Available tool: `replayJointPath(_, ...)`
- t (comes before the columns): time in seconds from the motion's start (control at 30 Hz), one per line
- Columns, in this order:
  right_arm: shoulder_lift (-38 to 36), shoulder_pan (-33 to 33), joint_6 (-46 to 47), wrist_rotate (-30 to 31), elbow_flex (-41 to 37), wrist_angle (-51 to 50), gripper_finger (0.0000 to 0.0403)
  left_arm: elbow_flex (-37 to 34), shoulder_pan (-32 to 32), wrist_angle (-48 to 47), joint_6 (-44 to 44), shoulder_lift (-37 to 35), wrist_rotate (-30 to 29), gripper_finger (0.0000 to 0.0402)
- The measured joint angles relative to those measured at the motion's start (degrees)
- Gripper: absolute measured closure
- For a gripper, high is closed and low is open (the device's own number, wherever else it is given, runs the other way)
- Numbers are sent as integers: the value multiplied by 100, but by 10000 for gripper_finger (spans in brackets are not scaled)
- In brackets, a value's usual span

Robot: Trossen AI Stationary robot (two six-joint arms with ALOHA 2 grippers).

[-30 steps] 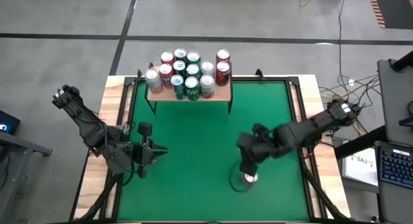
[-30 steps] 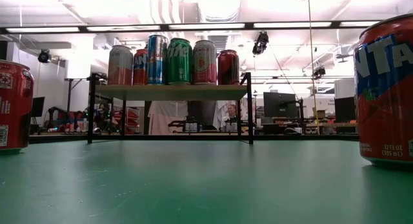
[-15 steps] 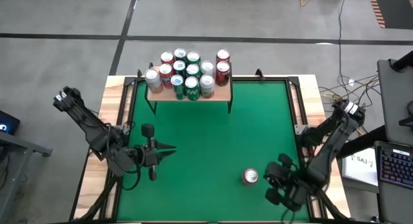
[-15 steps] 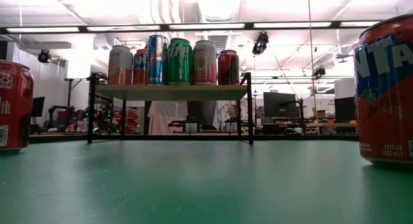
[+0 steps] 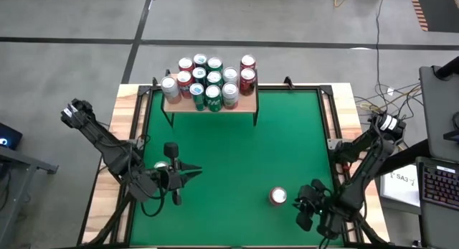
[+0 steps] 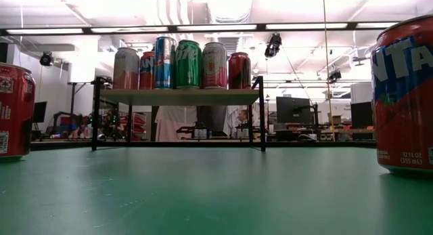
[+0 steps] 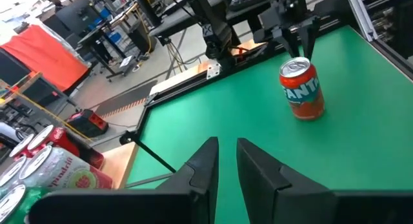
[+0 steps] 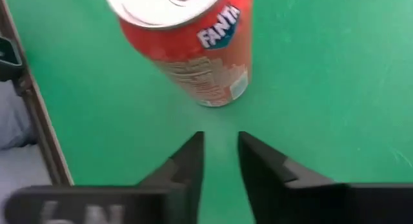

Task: Place canned beverage on shelf
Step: Put the orange can on the shelf

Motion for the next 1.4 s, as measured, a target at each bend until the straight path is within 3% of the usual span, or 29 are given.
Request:
replayJointPath(0.2, 2, -3, -95, 384, -128, 299, 191, 0, 15, -7, -23, -46, 0, 361)
replayJointPath(0.33, 125, -4, -1171, 1093, -144, 840, 106, 0, 37, -9, -19, -48, 0, 361)
replayJointPath(0.5, 502, -73, -1780, 1195, -149, 902, 36, 0, 37, -5, -8, -48, 0, 361)
replayJointPath(0.93, 1189, -702, -2519, 1507, -142, 1177, 36, -2, 52, 35, -93, -41, 4, 361)
replayJointPath(1.2, 876, -1198, -3894, 1329, -146, 1657, 113, -2, 87, 44, -16, 59, 4, 361)
replayJointPath(1.4, 400, -1680, -5768, 1445, -149, 2636, 113, -29, 93, 43, 111, 67, 240, 361)
